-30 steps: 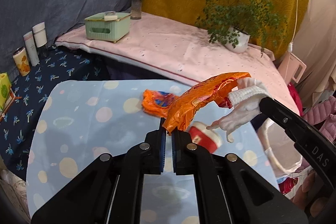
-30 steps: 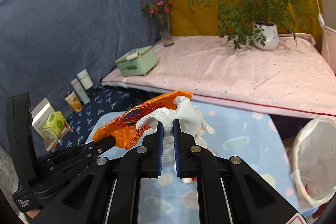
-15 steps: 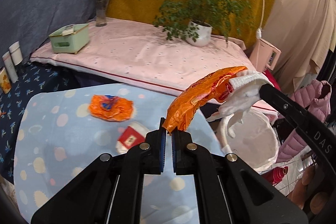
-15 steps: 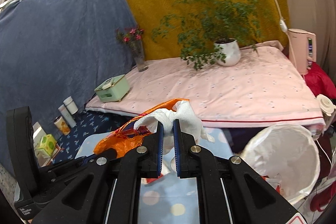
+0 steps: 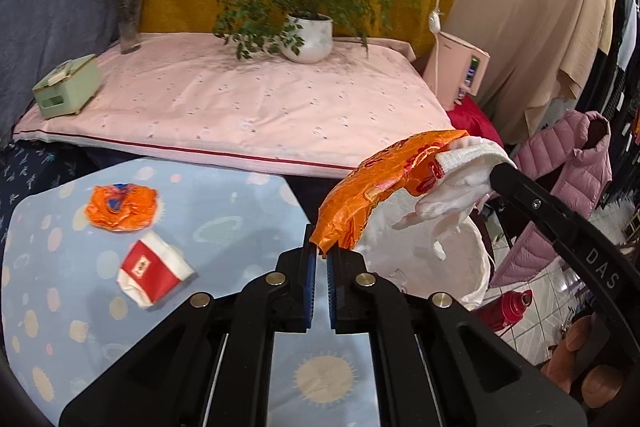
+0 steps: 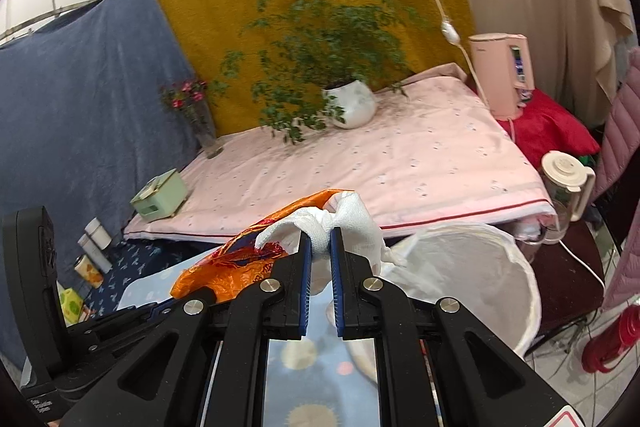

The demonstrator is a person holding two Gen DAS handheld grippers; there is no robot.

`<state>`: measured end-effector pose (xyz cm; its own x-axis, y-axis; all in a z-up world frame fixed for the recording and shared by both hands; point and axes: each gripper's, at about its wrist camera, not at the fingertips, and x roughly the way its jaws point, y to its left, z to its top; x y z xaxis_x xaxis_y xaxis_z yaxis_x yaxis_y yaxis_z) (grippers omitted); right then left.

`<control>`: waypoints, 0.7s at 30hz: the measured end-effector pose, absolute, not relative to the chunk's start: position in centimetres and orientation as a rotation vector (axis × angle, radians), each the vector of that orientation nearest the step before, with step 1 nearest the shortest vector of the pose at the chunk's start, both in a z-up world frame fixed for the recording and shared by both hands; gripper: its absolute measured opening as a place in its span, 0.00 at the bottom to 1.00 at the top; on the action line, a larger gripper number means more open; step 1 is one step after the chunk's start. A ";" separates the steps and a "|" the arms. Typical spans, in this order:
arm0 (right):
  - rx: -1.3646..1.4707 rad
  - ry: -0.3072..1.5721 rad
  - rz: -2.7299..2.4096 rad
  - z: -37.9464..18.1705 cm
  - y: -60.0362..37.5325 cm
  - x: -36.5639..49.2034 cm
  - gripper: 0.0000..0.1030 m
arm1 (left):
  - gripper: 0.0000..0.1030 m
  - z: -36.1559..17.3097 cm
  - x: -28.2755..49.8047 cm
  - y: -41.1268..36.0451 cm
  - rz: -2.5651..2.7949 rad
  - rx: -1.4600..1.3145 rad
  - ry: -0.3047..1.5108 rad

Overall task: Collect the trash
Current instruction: 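Carry the glove and orange snack bag over the wastebasket with both grippers, then open both grippers to drop the glove and snack bag into the basket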

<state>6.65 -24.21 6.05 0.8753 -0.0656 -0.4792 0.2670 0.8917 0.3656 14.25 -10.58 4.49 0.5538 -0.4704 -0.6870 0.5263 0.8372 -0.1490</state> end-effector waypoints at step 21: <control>0.536 0.546 -0.291 0.8 -31.3 5.8 0.16 | 0.43 0.1 14.4 -18.8 -0.647 0.128 0.870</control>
<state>5.80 -31.33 0.82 0.8192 -0.1217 -0.5605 0.3982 0.8240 0.4031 14.39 -18.78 0.08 0.4682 -0.4755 -0.7448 0.5764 0.8032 -0.1505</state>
